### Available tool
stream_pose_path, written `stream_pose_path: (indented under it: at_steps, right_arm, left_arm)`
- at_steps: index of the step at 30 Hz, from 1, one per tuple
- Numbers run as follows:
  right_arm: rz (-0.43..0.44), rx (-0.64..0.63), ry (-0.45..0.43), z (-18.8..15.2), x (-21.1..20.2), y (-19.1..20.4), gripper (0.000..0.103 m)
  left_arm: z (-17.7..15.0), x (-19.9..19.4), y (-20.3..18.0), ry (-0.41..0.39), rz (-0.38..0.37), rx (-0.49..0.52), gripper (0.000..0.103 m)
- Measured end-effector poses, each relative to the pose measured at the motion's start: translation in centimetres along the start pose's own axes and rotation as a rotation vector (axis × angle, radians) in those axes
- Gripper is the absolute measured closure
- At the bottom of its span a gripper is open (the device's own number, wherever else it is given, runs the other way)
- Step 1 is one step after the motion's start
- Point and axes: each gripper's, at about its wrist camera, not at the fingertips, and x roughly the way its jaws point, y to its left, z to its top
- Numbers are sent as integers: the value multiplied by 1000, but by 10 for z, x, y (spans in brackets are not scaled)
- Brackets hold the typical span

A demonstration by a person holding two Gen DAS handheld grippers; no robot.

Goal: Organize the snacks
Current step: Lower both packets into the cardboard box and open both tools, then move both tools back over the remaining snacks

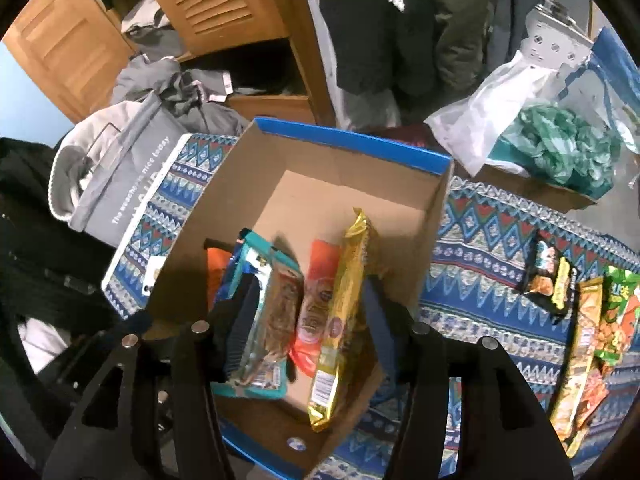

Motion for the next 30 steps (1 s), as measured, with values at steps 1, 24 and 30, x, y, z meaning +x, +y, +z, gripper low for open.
stream_pose_path:
  at_steps: [1,24,30]
  right_arm:
    - [-2,0,-2,-1,-3,-2,48]
    - [-114,13,-51,-46,-59,-73,39]
    - [-134,38,-48,-62,-70,-98,39]
  left_arm:
    - [0,-2,-3,-5,6,10,35]
    - [-19,-11,-81,23,-37,162,31]
    - [-29,-7,-106,56,-56,201,30]
